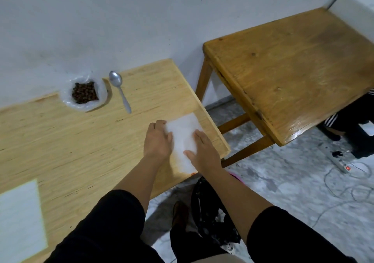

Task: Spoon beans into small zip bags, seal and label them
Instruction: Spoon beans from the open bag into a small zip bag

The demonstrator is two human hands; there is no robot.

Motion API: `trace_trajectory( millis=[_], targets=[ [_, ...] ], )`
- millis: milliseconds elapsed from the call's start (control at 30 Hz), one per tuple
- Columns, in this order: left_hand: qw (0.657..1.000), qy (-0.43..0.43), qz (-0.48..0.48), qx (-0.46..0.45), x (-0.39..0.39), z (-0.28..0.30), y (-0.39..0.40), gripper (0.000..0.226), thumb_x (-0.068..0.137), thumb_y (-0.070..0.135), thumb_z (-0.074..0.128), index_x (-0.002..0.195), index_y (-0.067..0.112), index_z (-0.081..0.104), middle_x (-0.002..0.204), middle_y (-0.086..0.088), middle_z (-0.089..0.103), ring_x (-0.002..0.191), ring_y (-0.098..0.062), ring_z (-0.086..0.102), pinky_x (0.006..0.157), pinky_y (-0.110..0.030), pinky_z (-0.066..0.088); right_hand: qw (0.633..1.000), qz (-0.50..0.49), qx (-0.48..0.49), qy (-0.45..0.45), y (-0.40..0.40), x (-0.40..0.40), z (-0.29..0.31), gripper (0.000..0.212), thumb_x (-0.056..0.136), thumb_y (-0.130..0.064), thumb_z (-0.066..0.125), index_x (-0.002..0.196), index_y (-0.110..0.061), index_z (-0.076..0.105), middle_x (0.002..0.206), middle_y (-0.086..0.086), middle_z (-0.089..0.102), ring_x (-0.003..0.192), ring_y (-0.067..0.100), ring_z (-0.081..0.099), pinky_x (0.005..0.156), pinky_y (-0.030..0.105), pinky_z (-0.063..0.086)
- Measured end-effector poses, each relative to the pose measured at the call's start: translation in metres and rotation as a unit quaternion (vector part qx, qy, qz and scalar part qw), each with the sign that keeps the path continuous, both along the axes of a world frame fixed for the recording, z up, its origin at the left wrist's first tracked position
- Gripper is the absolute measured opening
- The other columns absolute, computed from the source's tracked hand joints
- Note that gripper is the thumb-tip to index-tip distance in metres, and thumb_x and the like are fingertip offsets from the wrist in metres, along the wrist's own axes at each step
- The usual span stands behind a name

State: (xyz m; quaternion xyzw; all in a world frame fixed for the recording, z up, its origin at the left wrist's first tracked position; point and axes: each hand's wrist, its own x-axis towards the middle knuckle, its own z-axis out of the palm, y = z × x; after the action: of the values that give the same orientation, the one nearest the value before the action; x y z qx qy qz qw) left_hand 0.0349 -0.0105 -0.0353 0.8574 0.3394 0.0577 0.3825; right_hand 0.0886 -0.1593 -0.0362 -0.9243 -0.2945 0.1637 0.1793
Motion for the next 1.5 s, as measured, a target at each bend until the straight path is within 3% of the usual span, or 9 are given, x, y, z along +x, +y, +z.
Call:
trace_trajectory(
  millis=[233, 533, 767, 900, 1067, 1133, 1300, 1400, 1500],
  targets=[
    [0.998, -0.051, 0.014, 0.034, -0.012, -0.001, -0.011, 0.037, 0.091, 0.013, 0.055, 0.127, 0.013, 0.053, 0.113, -0.012, 0.056, 0.096, -0.027, 0.056, 0.079, -0.030, 0.043, 1.000, 0.001, 0.011, -0.001, -0.001, -0.001, -0.001, 0.071, 0.091, -0.036, 0.055, 0.147, -0.008, 0.021, 0.156, 0.004, 0.020, 0.144, 0.017, 0.015, 0.117, 0.030, 0.021],
    [0.996, -0.077, 0.052, -0.009, -0.004, 0.002, -0.010, 0.008, 0.094, 0.012, 0.052, 0.095, 0.014, 0.060, 0.094, -0.003, 0.056, 0.081, -0.017, 0.051, 0.070, -0.021, 0.033, 0.998, -0.013, 0.046, 0.040, -0.003, 0.009, 0.001, 0.073, 0.088, -0.035, 0.061, 0.146, -0.009, 0.023, 0.154, 0.004, 0.025, 0.142, 0.017, 0.021, 0.112, 0.026, 0.020],
    [0.985, -0.145, 0.081, -0.053, -0.011, 0.048, 0.015, 0.015, 0.093, 0.007, 0.050, 0.083, 0.014, 0.060, 0.077, -0.007, 0.065, 0.072, -0.018, 0.057, 0.057, -0.006, 0.034, 0.984, -0.012, 0.180, 0.003, 0.029, 0.036, 0.061, 0.069, 0.085, -0.028, 0.066, 0.142, -0.009, 0.033, 0.146, 0.008, 0.040, 0.134, 0.021, 0.036, 0.105, 0.024, 0.028],
    [0.980, -0.180, 0.084, -0.015, -0.024, 0.090, 0.047, 0.013, 0.093, 0.011, 0.053, 0.084, 0.018, 0.061, 0.075, 0.003, 0.065, 0.071, -0.013, 0.058, 0.059, -0.004, 0.036, 0.964, 0.037, 0.265, 0.008, 0.068, 0.038, 0.107, 0.054, 0.083, -0.023, 0.068, 0.133, -0.012, 0.049, 0.129, 0.006, 0.059, 0.119, 0.017, 0.052, 0.092, 0.007, 0.028],
    [0.951, -0.243, 0.187, 0.027, -0.051, 0.137, 0.087, 0.012, 0.088, 0.015, 0.062, 0.097, 0.022, 0.062, 0.092, 0.011, 0.061, 0.088, -0.010, 0.058, 0.074, -0.009, 0.039, 0.938, 0.038, 0.332, 0.087, 0.125, 0.012, 0.149, 0.016, 0.083, -0.015, 0.066, 0.098, -0.017, 0.072, 0.093, -0.002, 0.073, 0.084, 0.006, 0.067, 0.077, 0.012, 0.047],
    [0.928, -0.268, 0.254, 0.048, -0.065, 0.150, 0.096, 0.032, 0.084, 0.019, 0.068, 0.114, 0.018, 0.058, 0.104, 0.005, 0.056, 0.092, -0.009, 0.056, 0.083, -0.017, 0.039, 0.910, 0.015, 0.386, 0.151, 0.147, -0.006, 0.159, 0.013, 0.084, -0.011, 0.065, 0.093, -0.016, 0.072, 0.086, -0.001, 0.071, 0.073, 0.001, 0.067, 0.070, 0.016, 0.051],
    [0.905, -0.301, 0.301, -0.016, -0.103, 0.161, 0.114, 0.048, 0.082, 0.022, 0.072, 0.125, 0.017, 0.051, 0.103, 0.004, 0.059, 0.090, -0.007, 0.058, 0.080, -0.014, 0.041, 0.828, 0.020, 0.435, 0.354, 0.195, -0.058, 0.175, 0.013, 0.088, -0.013, 0.062, 0.085, -0.023, 0.070, 0.096, 0.004, 0.070, 0.085, 0.016, 0.069, 0.076, 0.030, 0.056],
    [0.899, -0.318, 0.297, -0.046, -0.127, 0.160, 0.132, 0.040, 0.086, 0.017, 0.068, 0.123, 0.020, 0.054, 0.099, 0.008, 0.063, 0.085, 0.010, 0.058, 0.073, 0.002, 0.037, 0.813, 0.040, 0.419, 0.402, 0.218, -0.084, 0.178, 0.011, 0.089, -0.021, 0.061, 0.091, -0.019, 0.072, 0.100, 0.002, 0.068, 0.082, 0.012, 0.067, 0.070, 0.024, 0.055],
    [0.905, -0.319, 0.276, -0.058, -0.150, 0.158, 0.153, 0.035, 0.087, 0.014, 0.065, 0.120, 0.024, 0.058, 0.099, 0.012, 0.066, 0.084, 0.020, 0.056, 0.074, 0.004, 0.037, 0.820, 0.054, 0.412, 0.394, 0.241, -0.107, 0.179, 0.013, 0.090, -0.023, 0.061, 0.092, -0.017, 0.071, 0.082, -0.009, 0.071, 0.082, 0.011, 0.064, 0.076, 0.030, 0.053]
  ],
)
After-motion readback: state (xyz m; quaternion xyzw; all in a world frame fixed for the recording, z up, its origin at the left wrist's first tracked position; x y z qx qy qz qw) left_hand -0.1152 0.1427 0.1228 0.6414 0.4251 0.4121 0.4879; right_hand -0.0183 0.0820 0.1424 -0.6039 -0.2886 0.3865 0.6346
